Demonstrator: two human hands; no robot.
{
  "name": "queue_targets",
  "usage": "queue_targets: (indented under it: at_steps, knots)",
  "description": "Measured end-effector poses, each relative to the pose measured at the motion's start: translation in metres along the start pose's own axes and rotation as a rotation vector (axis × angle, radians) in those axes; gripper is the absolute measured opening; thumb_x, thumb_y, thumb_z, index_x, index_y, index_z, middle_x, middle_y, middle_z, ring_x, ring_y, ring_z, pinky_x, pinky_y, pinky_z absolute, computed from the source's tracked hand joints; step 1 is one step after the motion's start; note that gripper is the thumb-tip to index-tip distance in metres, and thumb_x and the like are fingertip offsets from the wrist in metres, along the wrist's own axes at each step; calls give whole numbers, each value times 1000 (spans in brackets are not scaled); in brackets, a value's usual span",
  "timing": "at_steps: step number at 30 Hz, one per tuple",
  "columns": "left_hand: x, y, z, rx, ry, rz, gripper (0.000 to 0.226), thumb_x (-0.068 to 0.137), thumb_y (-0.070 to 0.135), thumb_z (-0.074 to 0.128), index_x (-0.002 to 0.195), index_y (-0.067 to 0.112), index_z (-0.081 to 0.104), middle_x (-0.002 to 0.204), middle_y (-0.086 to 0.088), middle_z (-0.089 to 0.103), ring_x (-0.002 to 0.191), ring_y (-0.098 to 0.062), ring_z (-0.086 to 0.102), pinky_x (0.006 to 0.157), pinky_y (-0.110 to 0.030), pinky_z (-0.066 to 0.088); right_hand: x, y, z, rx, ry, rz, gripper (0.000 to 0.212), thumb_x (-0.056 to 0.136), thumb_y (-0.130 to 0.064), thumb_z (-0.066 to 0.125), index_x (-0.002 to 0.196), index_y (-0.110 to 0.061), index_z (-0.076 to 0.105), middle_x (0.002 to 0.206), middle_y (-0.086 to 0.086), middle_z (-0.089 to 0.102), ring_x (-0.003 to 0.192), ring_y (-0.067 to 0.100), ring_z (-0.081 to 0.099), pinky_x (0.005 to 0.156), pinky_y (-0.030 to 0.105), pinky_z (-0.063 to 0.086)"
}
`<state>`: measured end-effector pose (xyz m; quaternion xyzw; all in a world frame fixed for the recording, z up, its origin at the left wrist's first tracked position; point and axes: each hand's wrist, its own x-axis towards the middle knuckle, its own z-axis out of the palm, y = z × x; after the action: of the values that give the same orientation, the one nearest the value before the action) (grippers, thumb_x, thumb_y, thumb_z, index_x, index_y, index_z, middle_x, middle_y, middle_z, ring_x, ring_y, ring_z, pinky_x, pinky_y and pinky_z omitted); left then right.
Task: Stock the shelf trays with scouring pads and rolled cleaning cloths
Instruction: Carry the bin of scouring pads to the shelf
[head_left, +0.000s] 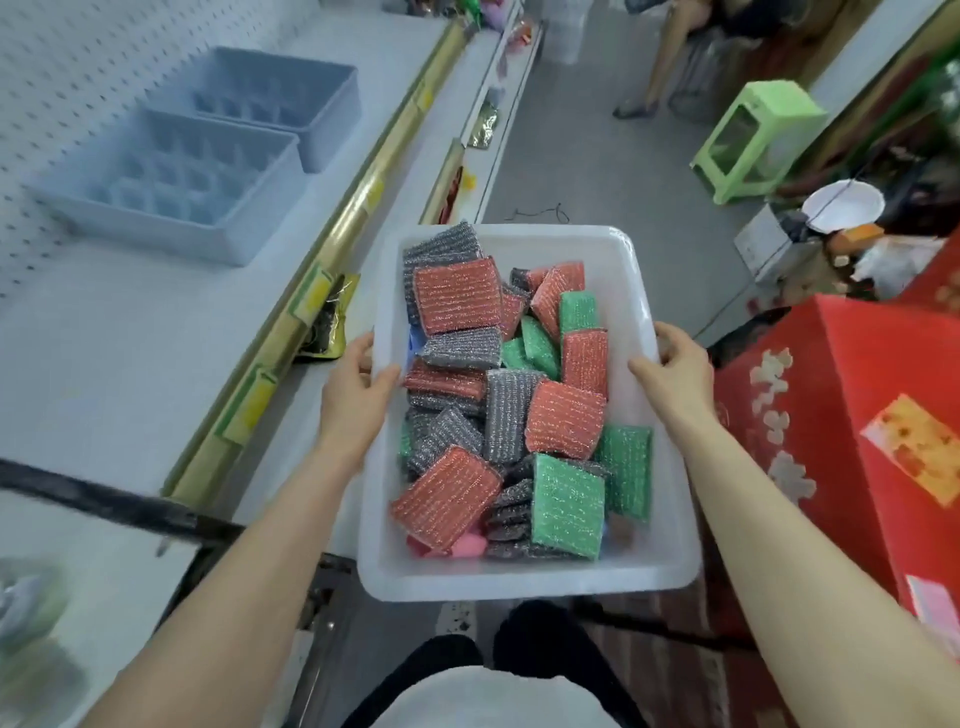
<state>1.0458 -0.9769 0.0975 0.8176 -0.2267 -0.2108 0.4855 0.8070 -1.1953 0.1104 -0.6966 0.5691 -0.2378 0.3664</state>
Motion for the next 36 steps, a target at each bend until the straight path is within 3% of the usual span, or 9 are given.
queue_targets:
  at_steps: [3, 8, 13, 15, 20, 24, 31, 34, 36]
  knots:
    - [67, 33, 15, -16, 9, 23, 48, 93, 20, 60, 140, 20, 47, 104, -2, 61, 81, -10, 58, 67, -24, 42, 78, -31, 9, 12, -10, -34, 45, 79, -15, 65, 123, -25, 62, 105, -4, 71, 94, 18, 66, 86, 38, 55]
    - [172, 86, 45, -66, 52, 15, 47, 95, 21, 58, 139, 27, 46, 97, 7, 56, 78, -1, 53, 63, -21, 37, 216, -82, 27, 9, -78, -100, 45, 80, -19, 65, 124, -28, 61, 99, -8, 68, 93, 20, 67, 86, 47, 56]
    - [275, 140, 67, -116, 179, 55, 47, 94, 16, 58, 139, 26, 49, 107, 9, 62, 83, -3, 57, 72, -24, 43, 355, -152, 54, 19, -168, -201, 42, 84, -16, 64, 125, -24, 60, 106, -5, 67, 96, 22, 66, 88, 43, 55]
    - [316, 159, 72, -121, 214, 42, 48, 94, 15, 58, 140, 24, 49, 101, 13, 61, 84, -5, 57, 76, -26, 42, 405, -181, 65, 8, -187, -241, 43, 84, -15, 63, 126, -24, 61, 110, -2, 70, 95, 21, 66, 87, 40, 55]
    - [413, 189, 73, -121, 330, 29, 47, 94, 18, 59, 140, 22, 49, 100, 13, 59, 78, 1, 54, 68, -16, 42, 511, -258, 107, 17, -270, -314, 45, 82, -14, 61, 125, -25, 63, 106, -1, 71, 93, 22, 69, 86, 42, 57]
    - [492, 199, 65, -149, 405, 19, 47, 94, 21, 60, 139, 23, 47, 101, 11, 56, 82, 0, 51, 80, -24, 39, 582, -314, 153, 22, -308, -396, 45, 79, -14, 60, 123, -23, 64, 105, 0, 72, 88, 20, 69, 82, 41, 58]
    - [611, 201, 29, -103, 554, -107, 50, 92, 28, 60, 140, 24, 47, 111, -3, 58, 88, -16, 57, 75, -30, 42, 668, -417, 238, -95, -440, -556, 47, 84, -17, 57, 131, -24, 57, 104, 3, 67, 83, 23, 67, 76, 38, 57]
    - [641, 205, 17, -59, 630, -182, 49, 94, 29, 59, 140, 24, 45, 106, 1, 57, 79, -3, 52, 71, -29, 41, 695, -458, 274, -169, -510, -682, 43, 88, -12, 54, 130, -20, 56, 99, 3, 63, 81, 24, 63, 70, 34, 54]
    - [659, 205, 12, -44, 671, -205, 48, 95, 28, 58, 140, 23, 45, 97, 8, 56, 77, 1, 50, 64, -25, 39, 716, -484, 303, -219, -552, -765, 36, 90, -11, 53, 126, -13, 57, 95, 2, 59, 77, 21, 57, 57, 24, 41]
